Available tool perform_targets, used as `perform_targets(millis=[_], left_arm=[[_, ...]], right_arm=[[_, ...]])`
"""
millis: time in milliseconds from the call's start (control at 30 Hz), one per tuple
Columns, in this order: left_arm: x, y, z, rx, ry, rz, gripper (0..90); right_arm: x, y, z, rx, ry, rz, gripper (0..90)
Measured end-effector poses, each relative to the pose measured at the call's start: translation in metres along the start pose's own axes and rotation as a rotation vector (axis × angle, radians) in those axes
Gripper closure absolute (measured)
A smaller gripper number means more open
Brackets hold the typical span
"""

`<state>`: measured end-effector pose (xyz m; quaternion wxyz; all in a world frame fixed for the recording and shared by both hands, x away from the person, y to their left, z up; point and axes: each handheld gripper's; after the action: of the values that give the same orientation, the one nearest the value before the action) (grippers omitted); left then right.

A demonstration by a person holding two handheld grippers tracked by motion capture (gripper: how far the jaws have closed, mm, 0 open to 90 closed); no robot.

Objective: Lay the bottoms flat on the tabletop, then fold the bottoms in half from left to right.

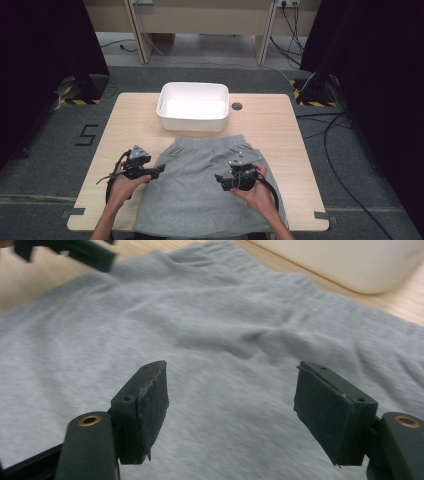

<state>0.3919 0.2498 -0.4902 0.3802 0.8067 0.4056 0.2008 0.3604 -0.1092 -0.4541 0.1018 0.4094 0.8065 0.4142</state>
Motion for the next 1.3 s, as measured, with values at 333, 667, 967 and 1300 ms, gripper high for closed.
perform_targets(millis=[333,667,967,1300], left_arm=[[0.011,0.0,0.012,-0.002,0.03,-0.054,19.7],[0.015,0.013,0.014,0.005,0.04,-0.014,18.0],[0.023,0.023,0.032,0.015,0.037,-0.03,19.0],[0.03,0.041,0.05,0.026,0.003,-0.034,31.3]], right_arm=[[0.036,-0.003,0.008,0.02,0.093,-0.057,29.4],[0.06,-0.006,0.015,0.036,0.138,-0.099,29.4],[0.074,-0.008,0.019,0.041,0.167,-0.129,29.4],[0.089,-0.016,0.032,0.08,0.202,-0.156,29.4]])
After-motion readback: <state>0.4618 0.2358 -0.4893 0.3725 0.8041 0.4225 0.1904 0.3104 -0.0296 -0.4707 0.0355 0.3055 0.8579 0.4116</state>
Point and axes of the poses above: each handheld gripper's, and its own axes: z roughly forward along the jaws, y roughly out of its top, x roughly to its left, and after that the axes turned 10 degrees about z, right-handed
